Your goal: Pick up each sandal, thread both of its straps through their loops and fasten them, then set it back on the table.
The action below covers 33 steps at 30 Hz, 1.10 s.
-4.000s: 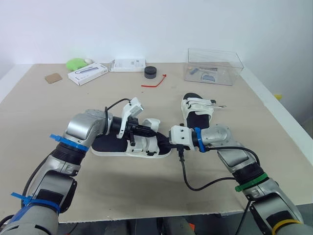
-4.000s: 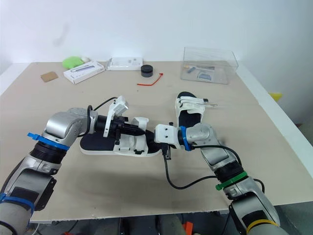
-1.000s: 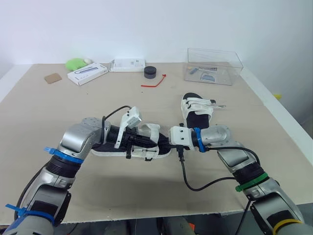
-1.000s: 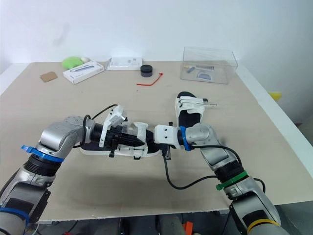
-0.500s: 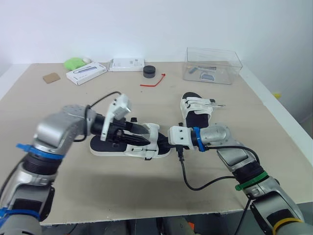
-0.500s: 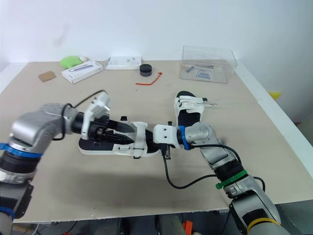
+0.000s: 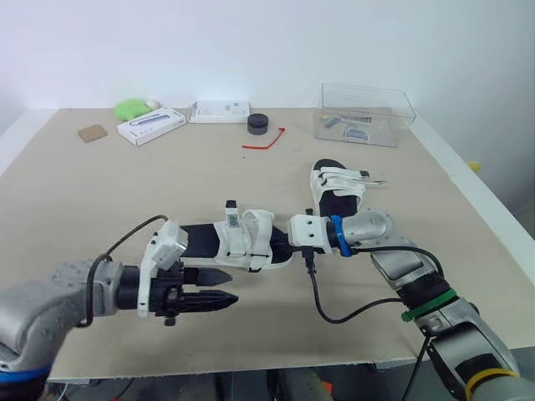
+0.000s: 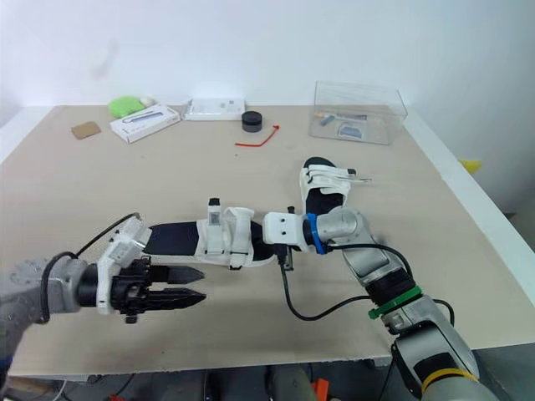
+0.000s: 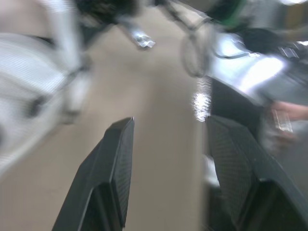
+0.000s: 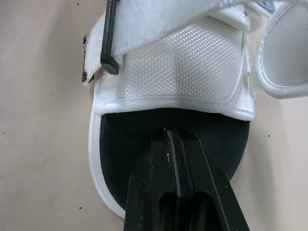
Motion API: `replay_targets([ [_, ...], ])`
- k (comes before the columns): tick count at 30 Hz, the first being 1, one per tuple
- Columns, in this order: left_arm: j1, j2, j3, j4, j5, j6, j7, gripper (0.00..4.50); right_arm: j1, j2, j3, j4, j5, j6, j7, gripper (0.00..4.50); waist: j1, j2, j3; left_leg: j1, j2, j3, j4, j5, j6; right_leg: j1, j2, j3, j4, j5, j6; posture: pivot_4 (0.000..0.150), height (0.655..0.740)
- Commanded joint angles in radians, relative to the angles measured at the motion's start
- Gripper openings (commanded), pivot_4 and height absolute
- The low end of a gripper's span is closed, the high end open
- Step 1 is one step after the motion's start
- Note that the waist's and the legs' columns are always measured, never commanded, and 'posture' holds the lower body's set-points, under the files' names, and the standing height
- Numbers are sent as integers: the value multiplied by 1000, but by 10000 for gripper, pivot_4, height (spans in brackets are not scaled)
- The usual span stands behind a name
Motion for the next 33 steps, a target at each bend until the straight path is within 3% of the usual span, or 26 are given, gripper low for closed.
replay_targets([
  [1,35,-36,-77,-9,139,-168,73,24113,44,-8,62,84,-74,26,23,0,0,0,0,0,0,0,0,0,0,0,0,0,0,0,0,1500,7400],
  [12,5,-113,-215,136,288,-349,116,24113,64,-9,58,66,-78,24,18,0,0,1,-1,-1,0,1,-1,0,0,-1,1,0,0,0,-1,1500,7400],
  [33,-107,-164,-329,286,315,-400,9,24113,89,-40,41,22,-82,53,14,0,0,1,-1,-3,0,1,-1,-1,1,-1,1,0,-1,0,0,1500,7400],
])
